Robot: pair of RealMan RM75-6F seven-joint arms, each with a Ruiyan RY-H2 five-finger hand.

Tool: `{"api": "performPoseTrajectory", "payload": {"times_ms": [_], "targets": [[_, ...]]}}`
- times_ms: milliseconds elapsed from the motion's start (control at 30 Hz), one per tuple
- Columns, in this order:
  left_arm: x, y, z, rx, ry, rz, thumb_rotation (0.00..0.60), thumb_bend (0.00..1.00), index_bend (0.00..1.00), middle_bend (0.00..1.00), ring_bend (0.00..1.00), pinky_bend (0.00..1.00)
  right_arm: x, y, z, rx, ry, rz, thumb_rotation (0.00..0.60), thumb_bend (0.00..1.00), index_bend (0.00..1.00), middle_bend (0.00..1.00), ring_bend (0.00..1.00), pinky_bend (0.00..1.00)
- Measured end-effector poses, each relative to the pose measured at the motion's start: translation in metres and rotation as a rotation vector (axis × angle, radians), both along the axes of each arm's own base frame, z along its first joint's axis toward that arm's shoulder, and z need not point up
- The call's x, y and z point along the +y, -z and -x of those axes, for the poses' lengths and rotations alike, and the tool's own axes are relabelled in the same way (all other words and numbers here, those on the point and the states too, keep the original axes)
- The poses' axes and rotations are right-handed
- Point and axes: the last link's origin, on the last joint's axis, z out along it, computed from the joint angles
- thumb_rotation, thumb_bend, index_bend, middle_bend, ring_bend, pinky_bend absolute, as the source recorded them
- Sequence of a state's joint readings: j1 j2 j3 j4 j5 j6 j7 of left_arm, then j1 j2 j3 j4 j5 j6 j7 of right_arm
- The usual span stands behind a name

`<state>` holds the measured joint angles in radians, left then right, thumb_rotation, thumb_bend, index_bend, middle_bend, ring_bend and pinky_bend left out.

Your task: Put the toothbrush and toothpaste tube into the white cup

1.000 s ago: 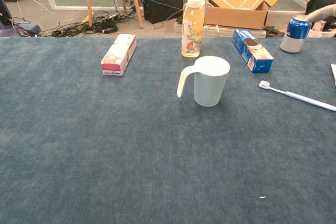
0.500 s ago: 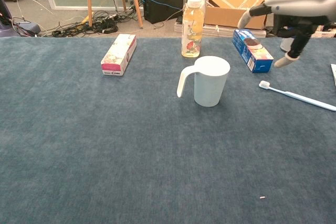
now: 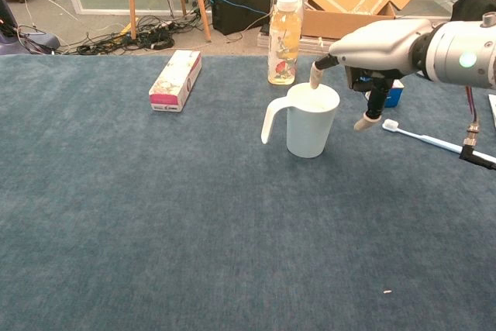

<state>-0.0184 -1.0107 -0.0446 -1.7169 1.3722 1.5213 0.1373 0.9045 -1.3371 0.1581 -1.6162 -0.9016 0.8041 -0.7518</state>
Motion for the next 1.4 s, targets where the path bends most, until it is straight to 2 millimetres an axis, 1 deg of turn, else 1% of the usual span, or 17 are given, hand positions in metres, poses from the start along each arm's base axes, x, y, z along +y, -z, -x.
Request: {"api": "performPoseTrajectory", "payload": {"times_ms": [333, 600, 833, 1100, 1400], "targets": [[-0.001, -0.001, 0.001, -0.001, -0.009, 0.0, 0.6, 0.0, 0.06, 0.2, 0.2, 0.28, -0.005, 0.017, -0.001, -0.007, -0.01, -0.022, 0.6, 0.01, 0.33, 0.98, 1.0, 1.0], [-0.001, -0.001, 0.0, -0.007, -0.007, -0.001, 0.6, 0.0, 0.06, 0.2, 0.2, 0.28, -0.009, 0.027, 0.001, 0.009, -0.016, -0.017, 0.6, 0.05, 0.38, 0.99, 1.0, 1.0], [-0.001, -0.003, 0.0, -0.01, -0.008, -0.006, 0.6, 0.0, 0.06, 0.2, 0.2, 0.28, -0.011, 0.036, 0.004, 0.019, -0.025, -0.017, 0.6, 0.1, 0.46, 1.0, 1.0, 1.0], [-0.002, -0.003, 0.0, -0.011, -0.008, -0.005, 0.6, 0.0, 0.06, 0.2, 0.2, 0.28, -0.009, 0.039, 0.004, 0.02, -0.047, -0.012, 0.6, 0.16, 0.53, 1.0, 1.0, 1.0], [-0.001, -0.002, 0.001, -0.009, -0.012, -0.001, 0.6, 0.0, 0.06, 0.2, 0.2, 0.28, -0.008, 0.035, 0.005, 0.009, -0.066, 0.005, 0.6, 0.21, 0.59, 1.0, 1.0, 1.0]]}}
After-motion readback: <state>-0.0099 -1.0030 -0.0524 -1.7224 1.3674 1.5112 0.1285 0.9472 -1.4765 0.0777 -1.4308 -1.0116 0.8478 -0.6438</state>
